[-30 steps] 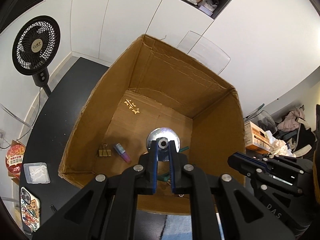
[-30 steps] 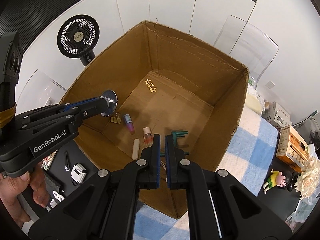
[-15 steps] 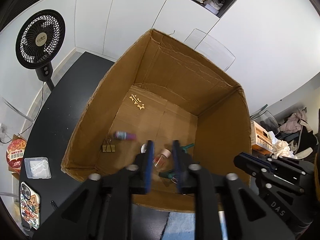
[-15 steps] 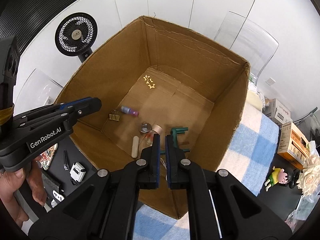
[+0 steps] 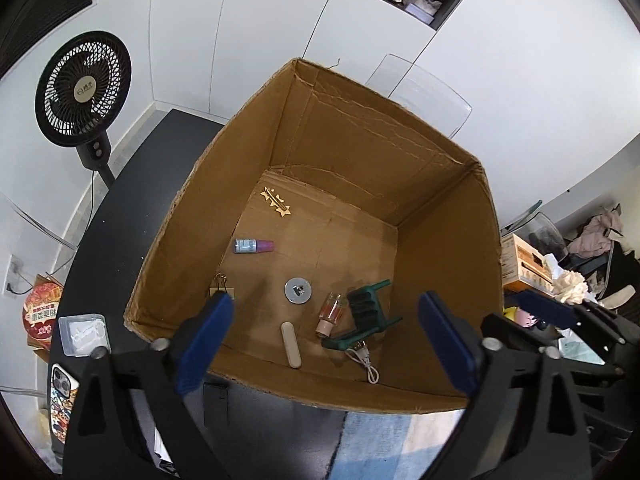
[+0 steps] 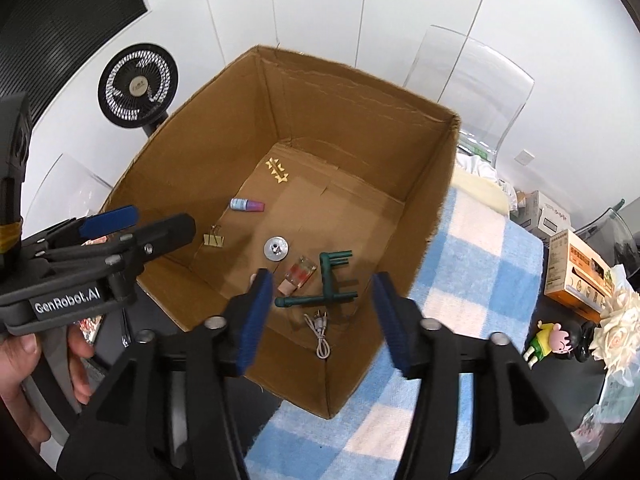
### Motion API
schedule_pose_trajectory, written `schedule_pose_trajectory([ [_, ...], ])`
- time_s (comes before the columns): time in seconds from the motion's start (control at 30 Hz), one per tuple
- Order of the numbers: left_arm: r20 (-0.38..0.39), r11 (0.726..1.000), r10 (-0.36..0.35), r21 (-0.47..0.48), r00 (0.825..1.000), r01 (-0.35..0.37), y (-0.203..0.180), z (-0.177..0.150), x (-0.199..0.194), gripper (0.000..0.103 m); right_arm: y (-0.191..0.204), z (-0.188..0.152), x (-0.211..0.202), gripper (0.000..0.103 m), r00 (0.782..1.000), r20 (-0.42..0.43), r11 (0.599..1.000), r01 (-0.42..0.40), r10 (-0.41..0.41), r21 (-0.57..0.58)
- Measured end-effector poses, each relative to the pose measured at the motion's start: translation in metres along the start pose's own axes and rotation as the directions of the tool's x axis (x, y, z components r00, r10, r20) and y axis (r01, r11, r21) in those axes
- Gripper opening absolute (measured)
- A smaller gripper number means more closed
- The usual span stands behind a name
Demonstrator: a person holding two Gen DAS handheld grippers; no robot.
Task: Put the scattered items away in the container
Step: 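Withdraw both tools from the box toward the red candy and black ring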
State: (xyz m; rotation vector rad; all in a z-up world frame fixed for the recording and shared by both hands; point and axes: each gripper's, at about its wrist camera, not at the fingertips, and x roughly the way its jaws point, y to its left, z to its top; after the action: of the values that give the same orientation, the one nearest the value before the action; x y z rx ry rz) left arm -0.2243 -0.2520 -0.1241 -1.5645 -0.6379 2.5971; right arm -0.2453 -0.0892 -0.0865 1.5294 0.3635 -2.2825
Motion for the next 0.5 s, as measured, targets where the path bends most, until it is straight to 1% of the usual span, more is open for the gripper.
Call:
schedule_pose_trajectory([
  [0.03, 0.003, 1.000, 0.008, 0.005, 1.000, -0.008, -0.002, 0.000, -0.001, 0.101, -0.001, -0.001, -0.002, 0.068, 1.000, 0.005, 1.000, 0.000, 0.000, 0.006],
  [0.07, 0.006, 1.000, 0.013, 0.011, 1.000, -0.013, -0.004, 0.000, -0.002, 0.101, -0.003, -0.001, -0.003, 0.074, 1.000, 0.008, 1.000, -0.001, 0.001, 0.011],
  [0.1, 0.009, 1.000, 0.018, 0.017, 1.000, -0.018, -0.006, 0.000, -0.003, 0.102, -0.004, -0.003, -0.005, 0.083, 1.000, 0.011, 1.000, -0.005, 0.005, 0.016],
  [0.13, 0.011, 0.999, 0.022, 0.023, 1.000, -0.022, -0.007, 0.000, -0.004, 0.102, -0.005, -0.004, -0.006, 0.089, 1.000, 0.013, 1.000, -0.010, 0.010, 0.022],
  [0.17, 0.014, 0.999, 0.029, 0.031, 0.999, -0.030, -0.009, 0.000, -0.005, 0.102, -0.007, -0.005, -0.007, 0.102, 1.000, 0.017, 1.000, -0.012, 0.012, 0.027],
  [0.2, 0.016, 0.999, 0.037, 0.039, 0.999, -0.038, -0.011, -0.001, -0.006, 0.102, -0.009, -0.006, -0.008, 0.103, 1.000, 0.022, 0.999, -0.012, 0.012, 0.033],
  [0.3, 0.020, 0.996, 0.070, 0.052, 0.997, -0.071, -0.016, -0.001, -0.009, 0.102, -0.016, -0.009, -0.011, 0.103, 1.000, 0.026, 0.999, -0.002, 0.001, 0.054],
  [0.5, 0.037, 0.993, 0.101, 0.059, 0.994, -0.103, -0.022, -0.002, -0.018, 0.102, -0.022, -0.012, -0.020, 0.103, 0.999, 0.050, 0.998, -0.010, 0.007, 0.058],
])
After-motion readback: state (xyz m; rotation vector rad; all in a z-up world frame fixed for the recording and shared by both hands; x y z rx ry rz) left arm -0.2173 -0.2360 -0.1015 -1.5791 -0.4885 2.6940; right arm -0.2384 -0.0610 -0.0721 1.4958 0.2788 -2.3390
